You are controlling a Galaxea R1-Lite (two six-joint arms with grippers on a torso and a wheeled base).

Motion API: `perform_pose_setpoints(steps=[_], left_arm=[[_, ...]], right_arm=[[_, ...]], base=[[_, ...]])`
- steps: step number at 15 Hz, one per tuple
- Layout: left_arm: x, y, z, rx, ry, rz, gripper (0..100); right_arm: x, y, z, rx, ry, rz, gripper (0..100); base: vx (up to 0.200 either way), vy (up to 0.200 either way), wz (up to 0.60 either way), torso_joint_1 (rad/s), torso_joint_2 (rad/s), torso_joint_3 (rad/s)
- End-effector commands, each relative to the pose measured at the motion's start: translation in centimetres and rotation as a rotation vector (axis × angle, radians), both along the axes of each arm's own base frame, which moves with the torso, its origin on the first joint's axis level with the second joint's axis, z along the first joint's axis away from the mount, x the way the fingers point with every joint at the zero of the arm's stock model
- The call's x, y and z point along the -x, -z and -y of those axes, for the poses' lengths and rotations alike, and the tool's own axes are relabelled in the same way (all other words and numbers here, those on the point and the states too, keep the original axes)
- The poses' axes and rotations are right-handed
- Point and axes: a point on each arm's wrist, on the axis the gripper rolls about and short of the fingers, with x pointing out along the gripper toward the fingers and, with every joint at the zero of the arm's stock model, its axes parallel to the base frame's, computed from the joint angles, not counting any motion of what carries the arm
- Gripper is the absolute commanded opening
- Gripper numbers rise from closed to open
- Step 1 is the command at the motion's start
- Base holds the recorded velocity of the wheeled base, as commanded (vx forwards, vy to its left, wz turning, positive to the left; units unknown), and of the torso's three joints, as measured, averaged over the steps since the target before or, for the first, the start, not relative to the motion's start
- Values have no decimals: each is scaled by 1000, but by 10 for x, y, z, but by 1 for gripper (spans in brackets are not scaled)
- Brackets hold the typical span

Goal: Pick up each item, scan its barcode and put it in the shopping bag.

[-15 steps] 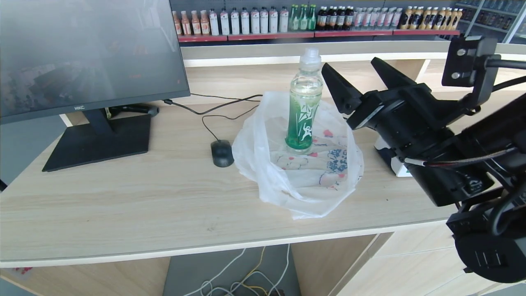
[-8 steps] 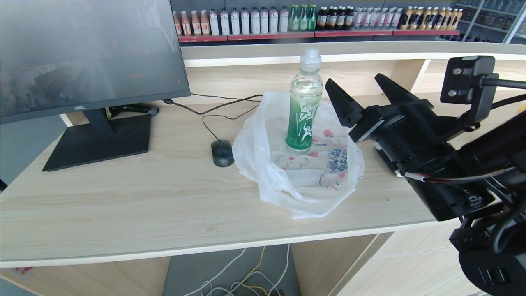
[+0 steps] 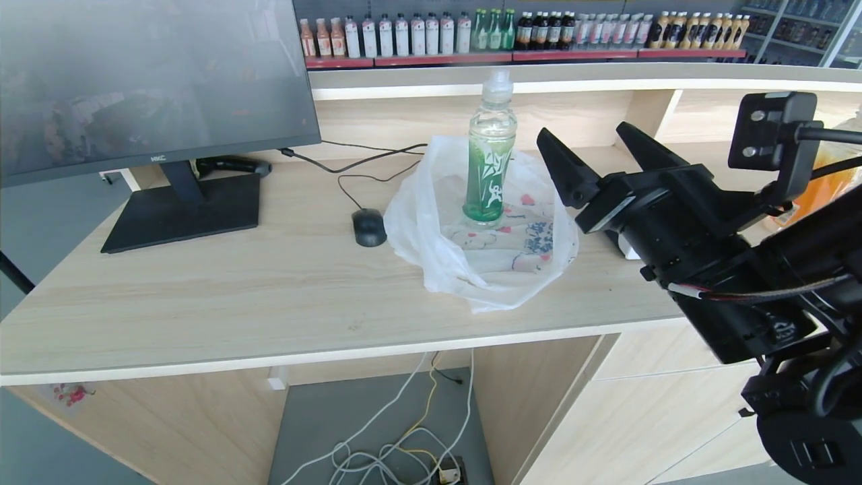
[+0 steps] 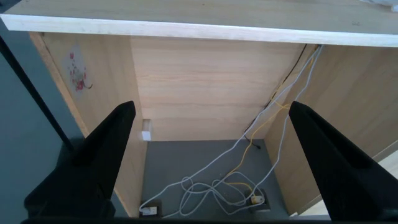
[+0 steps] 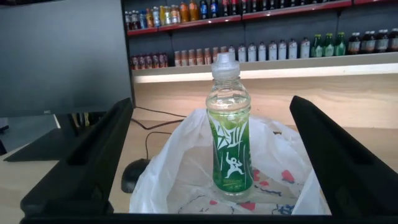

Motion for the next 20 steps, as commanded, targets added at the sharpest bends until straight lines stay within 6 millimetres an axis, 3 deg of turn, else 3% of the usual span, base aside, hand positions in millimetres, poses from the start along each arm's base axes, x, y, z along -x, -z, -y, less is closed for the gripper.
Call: perform_pose_setpoints(steps=[1, 3, 13, 20], left_arm=[[0, 0, 0, 0, 0, 0, 100], [0, 0, 0, 0, 0, 0, 100], [0, 0, 0, 3, 0, 0, 100], [0, 0, 0, 2, 0, 3, 100]], right_arm=[[2, 3, 0, 6, -4, -8, 100], [1, 3, 0, 7, -4, -10, 100], [3, 9, -6, 23, -20, -26, 100], [20, 9, -23, -9, -31, -52, 100]], base=[[0, 0, 0, 0, 0, 0], [0, 0, 0, 0, 0, 0], [0, -200, 0, 0, 5, 3], [0, -200, 0, 2, 0, 3]])
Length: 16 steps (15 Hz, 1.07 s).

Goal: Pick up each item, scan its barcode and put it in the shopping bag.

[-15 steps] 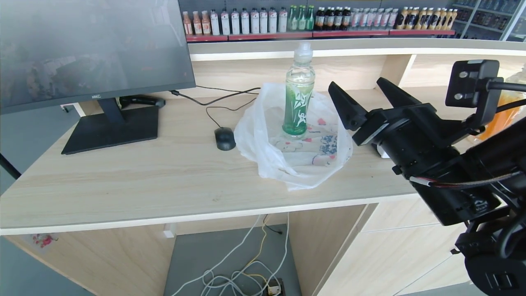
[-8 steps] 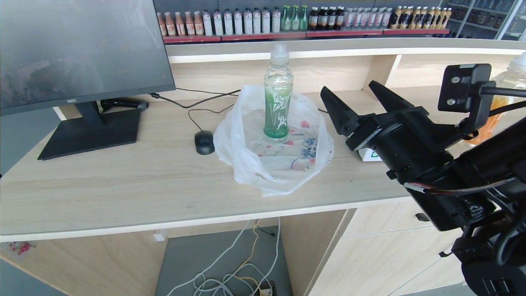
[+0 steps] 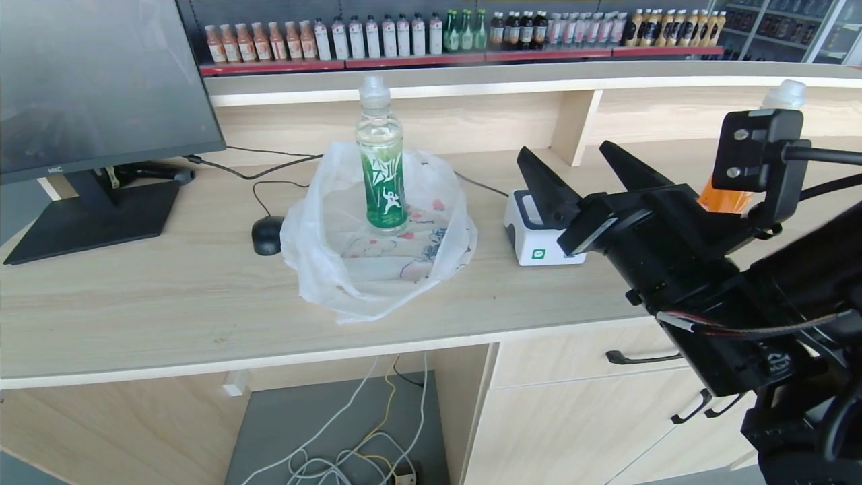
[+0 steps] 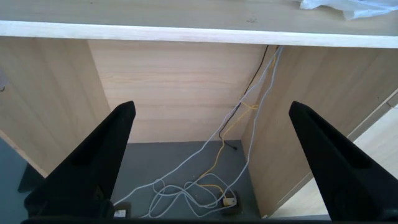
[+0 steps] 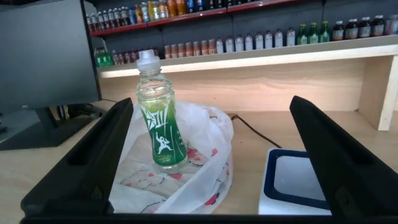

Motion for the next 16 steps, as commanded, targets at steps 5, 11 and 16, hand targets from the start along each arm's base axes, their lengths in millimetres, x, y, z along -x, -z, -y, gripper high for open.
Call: perform_pose_setpoints(steps=[5, 11, 16], left_arm=[[0, 0, 0, 0, 0, 2, 100], [0, 0, 0, 0, 0, 2, 100], [0, 0, 0, 0, -2, 0, 100]], right_arm=[[7, 19, -2, 47, -20, -59, 100], [9, 22, 1, 59, -18, -69, 100], [-5, 26, -10, 58, 6, -78, 100]], base=[[0, -200, 0, 3, 3, 3], [0, -200, 0, 2, 2, 0], [0, -40, 0, 0, 0, 0]])
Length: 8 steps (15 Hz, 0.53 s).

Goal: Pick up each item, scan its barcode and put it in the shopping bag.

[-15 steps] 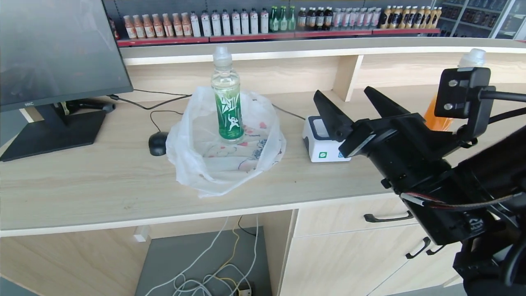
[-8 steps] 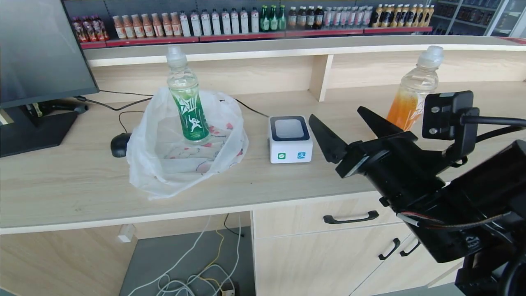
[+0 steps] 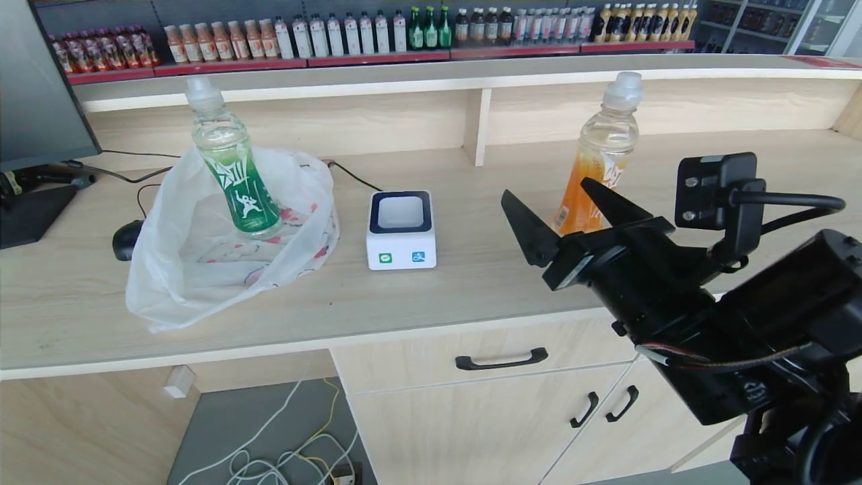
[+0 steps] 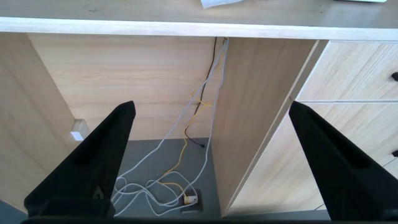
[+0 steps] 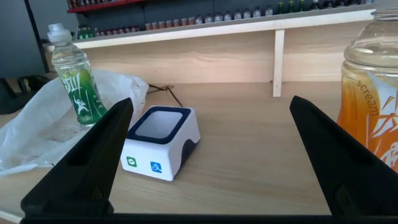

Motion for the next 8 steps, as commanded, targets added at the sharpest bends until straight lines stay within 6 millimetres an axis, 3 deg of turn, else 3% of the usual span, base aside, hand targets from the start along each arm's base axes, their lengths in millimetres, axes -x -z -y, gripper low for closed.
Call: perform_pose_setpoints(steps=[1, 3, 8], left_arm=[[0, 0, 0, 2, -3, -2, 100], [0, 0, 0, 0, -3, -3, 100], [0, 0, 0, -1, -1, -3, 100]], right_arm=[[-6, 6, -5, 5, 7, -15, 100], [-7, 13, -1, 4, 10, -51, 100], [-21, 3, 36, 6, 132, -10, 100]], base=[[0, 0, 0, 0, 0, 0], [0, 0, 0, 0, 0, 0], [0, 0, 0, 0, 0, 0]])
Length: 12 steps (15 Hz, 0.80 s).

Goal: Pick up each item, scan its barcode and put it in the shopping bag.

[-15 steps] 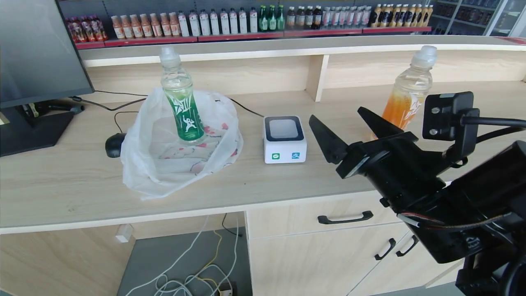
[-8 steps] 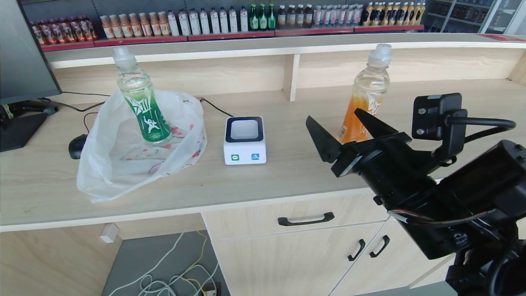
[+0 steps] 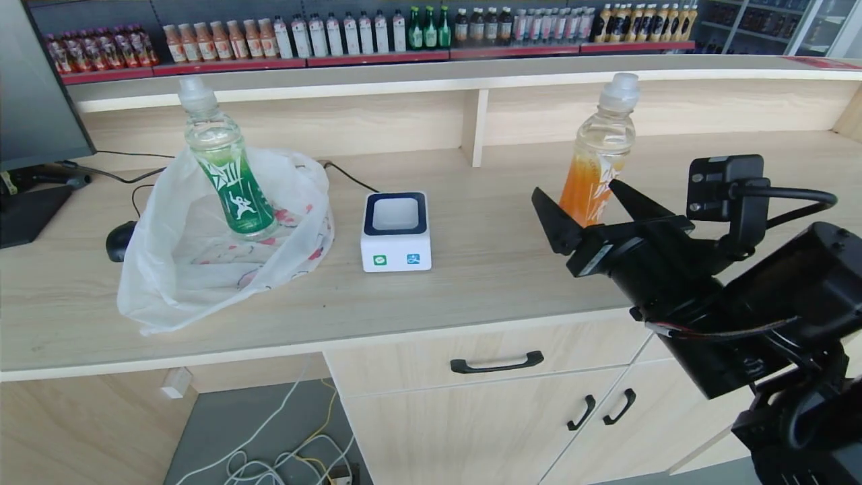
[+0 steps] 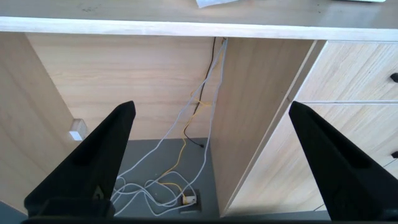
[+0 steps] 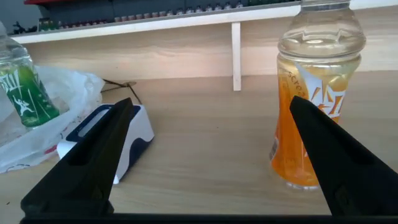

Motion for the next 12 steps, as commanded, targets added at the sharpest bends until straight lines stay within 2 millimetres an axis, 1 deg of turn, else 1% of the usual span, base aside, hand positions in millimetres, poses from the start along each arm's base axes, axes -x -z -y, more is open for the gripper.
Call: perform_pose_setpoints(steps=[1, 3, 5, 6, 7, 9, 12], left_arm=[[0, 0, 0, 1, 0, 0, 100], [0, 0, 0, 1, 0, 0, 100], [0, 0, 0, 0, 0, 0, 100], [0, 0, 0, 1, 0, 0, 100], [0, 0, 0, 0, -1, 0, 100], [0, 0, 0, 0, 0, 0, 100], [0, 0, 0, 0, 0, 0, 100]], right_arm=[[-3, -4, 13, 21, 47, 10, 100], [0, -6, 15, 72, 58, -31, 100], [-2, -10, 25, 101, 90, -68, 100], [-2, -9, 26, 102, 93, -71, 100], [-11, -18, 36, 116, 95, -62, 100], [-26, -25, 53, 135, 112, -56, 100], [-47, -33, 70, 156, 98, -30, 100]], base=[[0, 0, 0, 0, 0, 0], [0, 0, 0, 0, 0, 0], [0, 0, 0, 0, 0, 0], [0, 0, 0, 0, 0, 0], [0, 0, 0, 0, 0, 0], [0, 0, 0, 0, 0, 0], [0, 0, 0, 0, 0, 0]])
